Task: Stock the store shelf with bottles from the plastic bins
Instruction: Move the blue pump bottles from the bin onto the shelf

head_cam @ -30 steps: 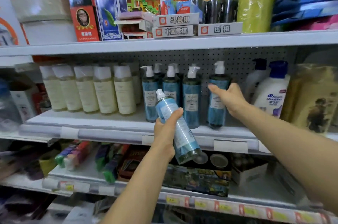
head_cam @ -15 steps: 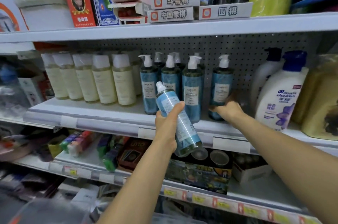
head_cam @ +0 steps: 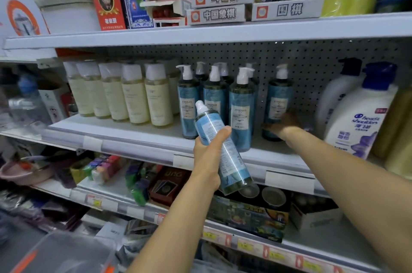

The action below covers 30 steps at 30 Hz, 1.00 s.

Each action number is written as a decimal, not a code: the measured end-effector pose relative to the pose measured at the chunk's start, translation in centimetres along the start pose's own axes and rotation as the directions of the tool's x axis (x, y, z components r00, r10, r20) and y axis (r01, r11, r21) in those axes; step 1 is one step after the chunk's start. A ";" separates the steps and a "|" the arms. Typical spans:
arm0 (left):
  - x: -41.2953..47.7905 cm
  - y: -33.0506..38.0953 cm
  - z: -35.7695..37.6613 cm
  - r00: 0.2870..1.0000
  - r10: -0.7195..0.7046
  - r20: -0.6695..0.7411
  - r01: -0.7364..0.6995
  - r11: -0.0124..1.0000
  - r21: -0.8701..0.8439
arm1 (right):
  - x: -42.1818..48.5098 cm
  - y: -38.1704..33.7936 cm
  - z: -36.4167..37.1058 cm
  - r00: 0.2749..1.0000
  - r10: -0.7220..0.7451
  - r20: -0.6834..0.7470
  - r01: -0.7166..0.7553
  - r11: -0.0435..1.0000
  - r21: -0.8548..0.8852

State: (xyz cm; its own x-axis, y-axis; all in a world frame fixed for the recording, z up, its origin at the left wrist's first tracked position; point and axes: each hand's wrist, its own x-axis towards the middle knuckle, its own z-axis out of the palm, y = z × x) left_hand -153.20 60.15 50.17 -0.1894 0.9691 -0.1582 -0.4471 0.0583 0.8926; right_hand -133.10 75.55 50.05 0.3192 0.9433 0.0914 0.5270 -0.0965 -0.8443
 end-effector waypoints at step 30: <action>-3.4 4.4 -0.3 0.993 0.016 0.116 -0.003 0.994 -0.108 | -18.0 -3.4 -2.5 0.507 -0.344 0.790 -0.344 0.760 0.552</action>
State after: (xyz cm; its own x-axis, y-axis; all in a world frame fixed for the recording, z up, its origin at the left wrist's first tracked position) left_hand -154.79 56.99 54.46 -0.0937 0.9911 -0.0943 -0.5384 0.0292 0.8422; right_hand -138.70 58.08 52.54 -0.6422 0.7624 -0.0800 -0.1438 -0.2223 -0.9643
